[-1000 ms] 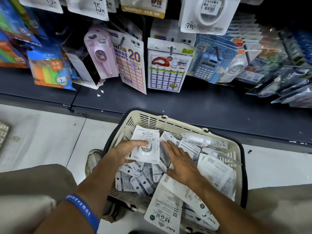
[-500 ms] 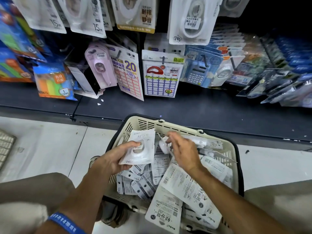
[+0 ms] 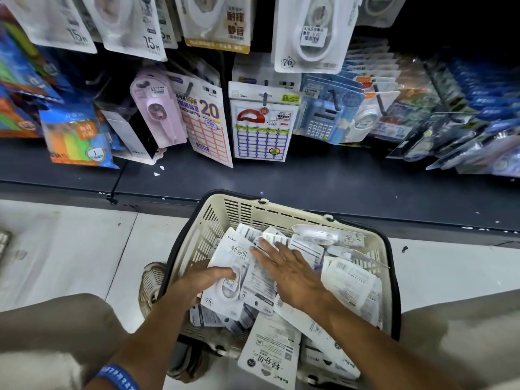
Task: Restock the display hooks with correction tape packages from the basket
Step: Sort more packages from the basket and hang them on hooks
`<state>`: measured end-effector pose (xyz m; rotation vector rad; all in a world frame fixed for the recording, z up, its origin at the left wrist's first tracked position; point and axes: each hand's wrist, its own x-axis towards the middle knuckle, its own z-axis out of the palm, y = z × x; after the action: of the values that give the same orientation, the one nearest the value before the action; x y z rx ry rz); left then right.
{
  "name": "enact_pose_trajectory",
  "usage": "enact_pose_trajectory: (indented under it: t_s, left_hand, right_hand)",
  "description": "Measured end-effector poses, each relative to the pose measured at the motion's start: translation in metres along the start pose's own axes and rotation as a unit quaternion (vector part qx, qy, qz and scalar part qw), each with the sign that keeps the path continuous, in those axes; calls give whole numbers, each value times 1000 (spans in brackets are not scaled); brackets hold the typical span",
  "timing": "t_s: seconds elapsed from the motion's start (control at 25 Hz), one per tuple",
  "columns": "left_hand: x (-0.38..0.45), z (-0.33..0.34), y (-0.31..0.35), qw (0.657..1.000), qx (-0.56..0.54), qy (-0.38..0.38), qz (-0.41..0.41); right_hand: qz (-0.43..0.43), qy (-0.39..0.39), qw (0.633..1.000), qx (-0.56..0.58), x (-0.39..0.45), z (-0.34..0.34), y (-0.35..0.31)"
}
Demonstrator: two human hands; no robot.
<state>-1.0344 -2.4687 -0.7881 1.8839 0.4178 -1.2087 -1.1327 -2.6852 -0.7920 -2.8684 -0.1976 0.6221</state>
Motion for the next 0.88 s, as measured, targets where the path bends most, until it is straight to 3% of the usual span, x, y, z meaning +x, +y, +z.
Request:
enact_pose_trajectory:
  t_s: [0.16, 0.36, 0.52, 0.68, 0.8, 0.88]
  left_hand:
    - [4, 5, 4, 1000, 1, -3, 23]
    - [6, 10, 12, 996, 56, -72, 22]
    - [1, 16, 16, 997, 43, -65, 17]
    - [-4, 13, 26, 998, -41, 0, 41]
    - [-17, 20, 41, 994, -82, 4, 74]
    - [-30, 35, 60, 990, -80, -21, 117]
  right_hand:
    - [-12, -64, 995, -78, 12, -3, 1]
    - [-62, -27, 990, -125, 16, 3, 5]
    - [-104, 95, 978, -151, 14, -10, 14]
    - [27, 194, 981, 3, -4, -46, 49]
    - [115, 327, 932, 110, -19, -67, 51]
    - [116, 339, 904, 232, -28, -76, 31]
